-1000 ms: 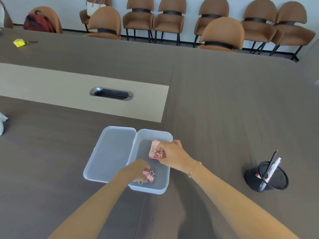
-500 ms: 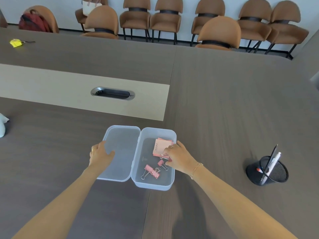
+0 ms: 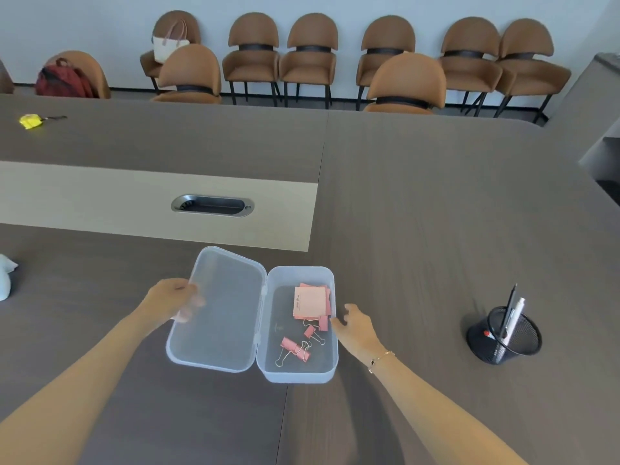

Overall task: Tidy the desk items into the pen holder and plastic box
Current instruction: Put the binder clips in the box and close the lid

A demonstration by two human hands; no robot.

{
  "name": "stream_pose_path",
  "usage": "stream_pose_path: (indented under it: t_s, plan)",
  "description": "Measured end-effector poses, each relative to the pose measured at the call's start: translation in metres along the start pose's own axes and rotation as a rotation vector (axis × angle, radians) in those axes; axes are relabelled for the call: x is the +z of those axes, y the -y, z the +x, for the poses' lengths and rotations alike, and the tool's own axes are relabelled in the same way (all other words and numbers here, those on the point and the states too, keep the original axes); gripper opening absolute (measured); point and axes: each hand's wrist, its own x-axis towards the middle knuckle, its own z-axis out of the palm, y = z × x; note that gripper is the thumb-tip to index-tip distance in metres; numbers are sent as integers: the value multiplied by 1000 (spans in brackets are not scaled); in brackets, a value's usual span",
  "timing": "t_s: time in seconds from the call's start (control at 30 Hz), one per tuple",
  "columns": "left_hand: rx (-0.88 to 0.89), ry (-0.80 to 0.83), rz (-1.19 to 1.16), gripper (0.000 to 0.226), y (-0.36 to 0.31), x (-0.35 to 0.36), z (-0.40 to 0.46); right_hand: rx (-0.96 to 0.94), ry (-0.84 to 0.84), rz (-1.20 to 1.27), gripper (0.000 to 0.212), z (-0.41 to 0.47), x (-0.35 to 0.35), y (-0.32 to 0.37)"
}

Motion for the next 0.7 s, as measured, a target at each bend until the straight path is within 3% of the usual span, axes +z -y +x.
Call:
stream_pose_path:
  t_s: [0.1,0.23,0.4,0.53,0.7]
  plan:
    - [89,53,50,21,-38,3,-7,5,-89,45,19,4,-4,1]
    - [221,161,10,28,-92,29,-24,60,-69,57,33,9,-18,-7]
    - [236,277,1,40,-123,73,-23,281,76,603,42,12,-41,-30]
    - [216,312,52,38,-109,99,-20,287,150,693,52,7,-60,-43]
    - [-9,304,93,88,-70,125,-18,217,196,612,64,-1,-63,-43]
